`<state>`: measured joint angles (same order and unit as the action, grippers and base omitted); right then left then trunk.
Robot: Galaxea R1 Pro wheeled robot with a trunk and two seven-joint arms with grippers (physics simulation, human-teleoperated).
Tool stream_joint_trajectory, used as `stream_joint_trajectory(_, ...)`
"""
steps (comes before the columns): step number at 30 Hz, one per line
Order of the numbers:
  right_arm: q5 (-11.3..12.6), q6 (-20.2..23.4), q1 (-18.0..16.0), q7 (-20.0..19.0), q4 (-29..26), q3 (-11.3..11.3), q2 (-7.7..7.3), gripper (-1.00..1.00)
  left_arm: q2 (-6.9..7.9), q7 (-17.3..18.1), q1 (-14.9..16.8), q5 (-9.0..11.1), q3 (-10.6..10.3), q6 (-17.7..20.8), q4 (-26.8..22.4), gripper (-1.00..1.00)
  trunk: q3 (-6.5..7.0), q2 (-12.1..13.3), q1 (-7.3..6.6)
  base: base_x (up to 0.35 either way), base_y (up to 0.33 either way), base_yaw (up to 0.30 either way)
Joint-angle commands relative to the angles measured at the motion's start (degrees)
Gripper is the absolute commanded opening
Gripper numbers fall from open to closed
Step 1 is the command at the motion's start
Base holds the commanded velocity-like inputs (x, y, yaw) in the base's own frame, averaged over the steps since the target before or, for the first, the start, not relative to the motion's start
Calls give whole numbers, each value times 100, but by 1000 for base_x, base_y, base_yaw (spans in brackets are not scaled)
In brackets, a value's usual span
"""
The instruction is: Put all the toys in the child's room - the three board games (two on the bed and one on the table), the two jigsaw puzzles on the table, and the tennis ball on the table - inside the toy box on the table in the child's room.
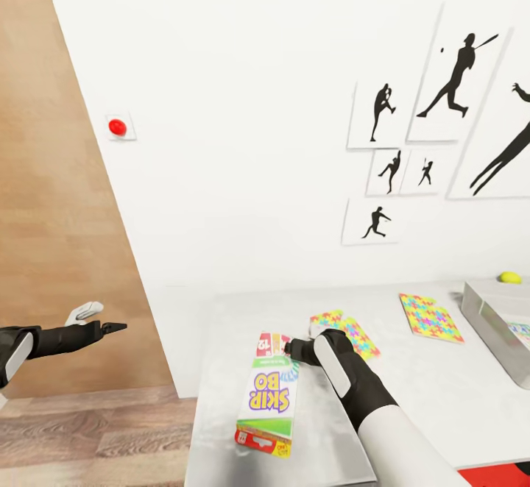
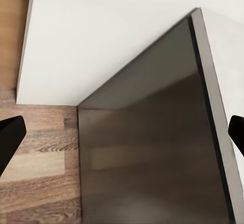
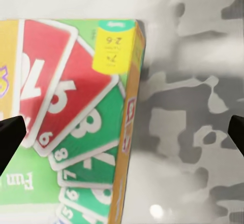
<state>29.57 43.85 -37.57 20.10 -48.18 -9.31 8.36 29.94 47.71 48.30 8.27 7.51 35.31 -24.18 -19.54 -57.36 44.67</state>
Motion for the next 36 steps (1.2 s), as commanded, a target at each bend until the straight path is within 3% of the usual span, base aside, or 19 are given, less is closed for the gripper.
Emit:
stream_joint_trajectory(1,60,10,-4,42,-5,-12,-4,100,-1,10,4,17,13,38,1,100,-17,-5,0,0,0,0)
stream_joint_trajectory(12,64,-96,4,-74,23,-13,-11,100,16,17,4,17,9,38,0,100,-119,-5,0,0,0,0)
stream_joint_trajectory(27,46,-202,22,-808,45,-22,-20,100,20,19,4,26,13,38,1,100,-257,-5,0,0,0,0)
stream_joint_trajectory(36,58,-193,22,-857,45,-11,-19,100,35,23,4,26,13,38,1,100,-320,-5,0,0,84,0)
